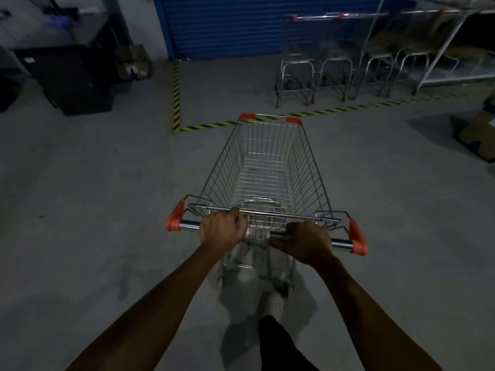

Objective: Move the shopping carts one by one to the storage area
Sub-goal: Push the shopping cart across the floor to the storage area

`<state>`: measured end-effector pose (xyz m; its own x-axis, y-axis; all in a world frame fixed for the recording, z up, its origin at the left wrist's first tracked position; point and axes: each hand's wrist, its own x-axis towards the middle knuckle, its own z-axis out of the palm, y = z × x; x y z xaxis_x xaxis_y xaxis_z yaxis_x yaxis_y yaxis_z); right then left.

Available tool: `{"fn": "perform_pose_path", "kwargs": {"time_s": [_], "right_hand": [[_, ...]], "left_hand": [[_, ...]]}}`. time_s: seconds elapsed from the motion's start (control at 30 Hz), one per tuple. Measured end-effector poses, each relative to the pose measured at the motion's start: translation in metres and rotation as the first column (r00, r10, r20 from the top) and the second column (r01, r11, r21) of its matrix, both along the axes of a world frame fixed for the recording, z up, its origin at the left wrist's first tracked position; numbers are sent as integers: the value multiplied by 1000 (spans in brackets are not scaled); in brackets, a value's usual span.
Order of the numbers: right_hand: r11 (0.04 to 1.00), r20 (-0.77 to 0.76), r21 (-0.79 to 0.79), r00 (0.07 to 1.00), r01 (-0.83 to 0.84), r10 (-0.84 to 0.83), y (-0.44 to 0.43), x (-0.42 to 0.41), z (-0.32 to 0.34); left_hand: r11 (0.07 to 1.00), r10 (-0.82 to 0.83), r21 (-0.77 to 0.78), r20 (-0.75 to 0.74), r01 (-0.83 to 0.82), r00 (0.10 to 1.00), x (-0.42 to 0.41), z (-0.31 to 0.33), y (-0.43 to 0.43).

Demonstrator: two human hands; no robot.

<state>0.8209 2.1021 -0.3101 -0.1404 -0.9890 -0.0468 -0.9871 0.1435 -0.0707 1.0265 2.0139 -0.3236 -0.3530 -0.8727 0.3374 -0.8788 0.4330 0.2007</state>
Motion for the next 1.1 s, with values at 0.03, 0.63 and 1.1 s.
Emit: {"fn": "perform_pose_path", "kwargs": {"time_s": [0.03,0.63,1.1], "right_hand": [[1000,-4,-10,1000,-5,5,-25,-10,0],[976,37,214,999,-45,38,-411,-184,20],[997,-11,78,1000,-7,8,-745,-215,19]], "left_hand": [[1000,4,20,-9,-4,1000,-11,-1,-24],[977,99,171,161,-126,982,-168,0,-381],[989,79,119,66,-87,995,-205,-2,-736]]}}
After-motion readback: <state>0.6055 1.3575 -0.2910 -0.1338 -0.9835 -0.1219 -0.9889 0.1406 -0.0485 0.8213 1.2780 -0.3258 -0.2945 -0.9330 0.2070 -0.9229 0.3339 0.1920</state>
